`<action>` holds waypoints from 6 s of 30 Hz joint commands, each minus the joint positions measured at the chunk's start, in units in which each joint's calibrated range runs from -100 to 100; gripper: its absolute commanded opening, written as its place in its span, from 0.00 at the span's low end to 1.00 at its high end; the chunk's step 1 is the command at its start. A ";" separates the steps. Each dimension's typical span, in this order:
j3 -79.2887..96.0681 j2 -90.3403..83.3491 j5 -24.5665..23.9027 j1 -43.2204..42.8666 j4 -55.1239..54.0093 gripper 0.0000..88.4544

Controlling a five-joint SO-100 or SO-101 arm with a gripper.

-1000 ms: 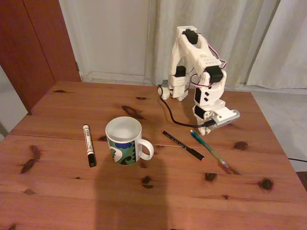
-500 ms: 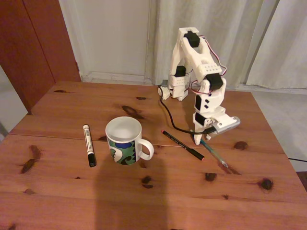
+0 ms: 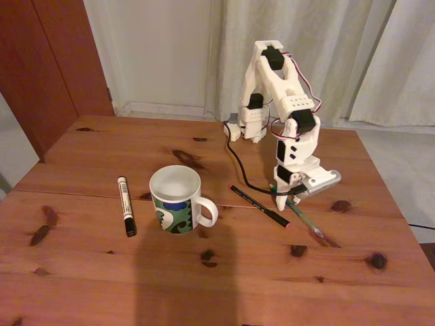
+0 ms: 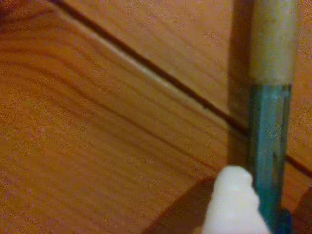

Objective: Clean up the desk and place the pens and markers into the cup

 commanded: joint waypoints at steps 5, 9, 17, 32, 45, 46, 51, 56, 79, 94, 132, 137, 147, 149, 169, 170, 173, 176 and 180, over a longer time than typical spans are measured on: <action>-0.51 -1.11 0.46 -0.25 -1.71 0.09; 1.66 -1.19 0.51 -0.81 -1.71 0.01; 1.84 -1.36 0.46 -0.73 -1.80 0.01; 15.63 -26.43 0.09 9.16 -20.21 0.01; 34.48 -42.48 -3.63 25.24 -52.12 0.01; 34.66 -42.48 -4.00 26.21 -53.67 0.01; 34.30 -42.32 -4.47 29.99 -58.74 0.01; 34.30 -42.32 -4.52 31.52 -63.99 0.01; 21.58 -24.03 -5.67 34.17 -68.55 0.01; 26.63 -22.21 -5.46 34.73 -68.55 0.02; 20.14 -23.86 -5.31 32.48 -44.38 0.01; 9.23 -26.18 -5.25 30.95 -17.45 0.01; -1.86 -25.93 -5.36 26.53 4.40 0.01; -2.04 -25.85 -5.20 25.81 5.86 0.01; -9.34 -8.22 4.33 17.28 6.12 0.01; -9.25 -8.06 4.44 16.56 6.12 0.01; -8.53 -7.89 4.23 14.55 6.12 0.01; -8.44 -7.89 4.23 13.50 6.03 0.07; -8.44 -7.81 4.17 12.62 6.03 0.15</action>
